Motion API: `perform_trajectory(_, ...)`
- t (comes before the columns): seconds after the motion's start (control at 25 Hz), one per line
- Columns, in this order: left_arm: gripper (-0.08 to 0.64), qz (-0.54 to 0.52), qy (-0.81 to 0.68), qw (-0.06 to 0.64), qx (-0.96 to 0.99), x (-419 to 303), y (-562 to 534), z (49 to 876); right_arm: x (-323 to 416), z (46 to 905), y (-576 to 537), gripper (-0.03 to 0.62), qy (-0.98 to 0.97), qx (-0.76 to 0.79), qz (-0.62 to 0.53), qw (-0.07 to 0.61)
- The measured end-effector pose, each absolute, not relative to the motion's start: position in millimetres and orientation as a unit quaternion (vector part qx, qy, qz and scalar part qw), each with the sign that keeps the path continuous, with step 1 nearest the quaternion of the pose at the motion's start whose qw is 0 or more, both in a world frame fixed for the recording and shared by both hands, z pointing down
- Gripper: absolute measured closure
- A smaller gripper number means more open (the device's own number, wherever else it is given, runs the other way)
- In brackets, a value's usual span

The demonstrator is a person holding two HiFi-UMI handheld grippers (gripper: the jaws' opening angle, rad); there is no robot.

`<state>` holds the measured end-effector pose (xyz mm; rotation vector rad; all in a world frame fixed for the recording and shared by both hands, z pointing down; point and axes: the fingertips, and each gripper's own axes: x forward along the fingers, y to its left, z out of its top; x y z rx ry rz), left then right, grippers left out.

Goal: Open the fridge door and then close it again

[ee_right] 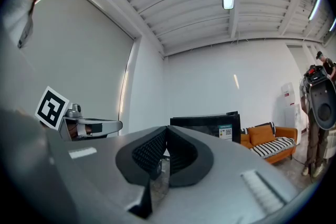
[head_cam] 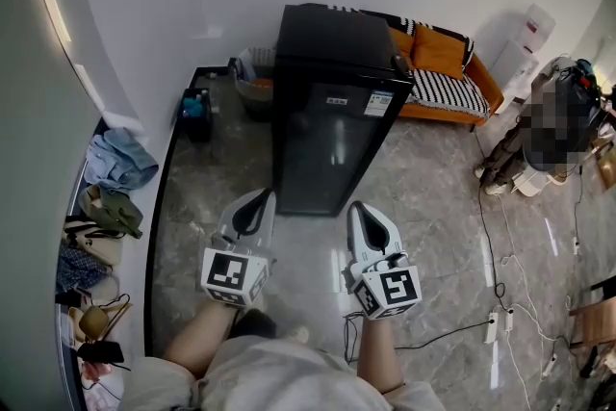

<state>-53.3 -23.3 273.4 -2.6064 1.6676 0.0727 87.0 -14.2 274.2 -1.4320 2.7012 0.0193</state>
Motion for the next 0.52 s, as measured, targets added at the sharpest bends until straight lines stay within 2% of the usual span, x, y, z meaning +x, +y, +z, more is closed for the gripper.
perform_trajectory(0.52, 0.558, 0.043, 0.528, 0.017, -0.848, -51.9, -28.4, 268.6, 86.2, 273.2, -24.5, 0.603, 0.884, -0.464, 0.007, 0.045)
